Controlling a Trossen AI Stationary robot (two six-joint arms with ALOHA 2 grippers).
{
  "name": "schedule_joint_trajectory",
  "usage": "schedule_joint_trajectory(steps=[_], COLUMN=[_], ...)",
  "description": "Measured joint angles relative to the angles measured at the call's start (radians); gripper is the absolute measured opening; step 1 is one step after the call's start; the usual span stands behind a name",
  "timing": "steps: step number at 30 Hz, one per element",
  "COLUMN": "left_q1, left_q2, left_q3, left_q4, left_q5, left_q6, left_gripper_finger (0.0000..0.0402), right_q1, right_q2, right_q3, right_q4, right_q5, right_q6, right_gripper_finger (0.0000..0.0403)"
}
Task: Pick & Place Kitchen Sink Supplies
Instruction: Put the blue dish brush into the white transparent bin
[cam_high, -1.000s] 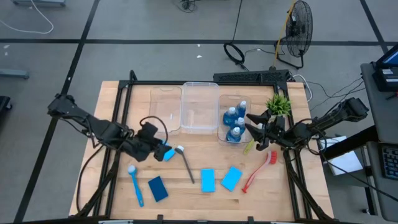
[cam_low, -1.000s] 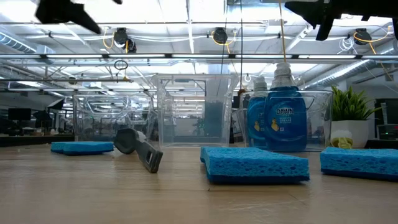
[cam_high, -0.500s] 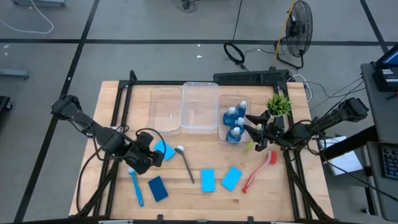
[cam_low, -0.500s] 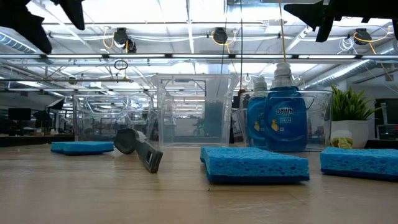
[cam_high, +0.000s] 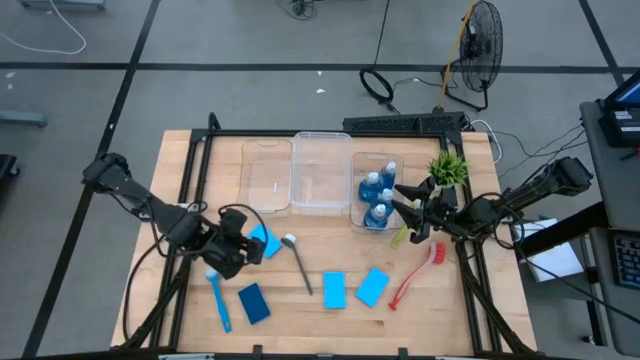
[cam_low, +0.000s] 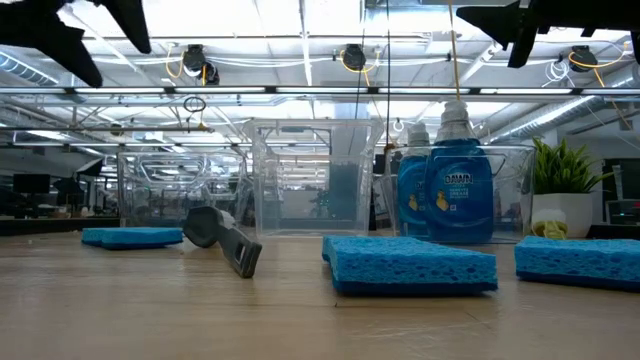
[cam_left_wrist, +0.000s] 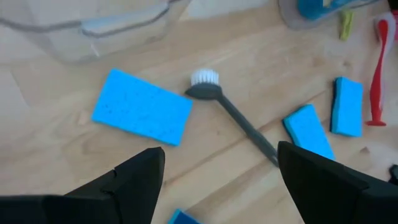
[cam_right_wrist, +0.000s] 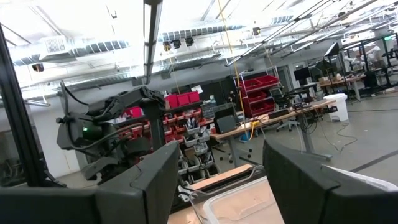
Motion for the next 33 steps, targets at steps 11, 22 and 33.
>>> schedule_joint_trajectory(steps=[11,22,33], left_q1=[0.019,-0.072,-0.311], left_q2=[0.0,-0.002,-0.001], left_q3=[0.0,0.0,0.0], left_q4=[0.07,-0.045,-0.204], left_q5=[0.004,0.135,0.299], left_q6=[0.099,-0.164,-0.742], left_gripper_finger=[0.033,0.031,0.0329], right_q1=[0.0,0.0,0.0], right_q2=[0.0,0.0,0.0], right_q3=[0.0,0.0,0.0], right_q4=[0.0,0.0,0.0], right_q5=[0.0,0.0,0.0], right_q6=[0.0,0.0,0.0], right_gripper_finger=[0.0217,0.0218,0.0221])
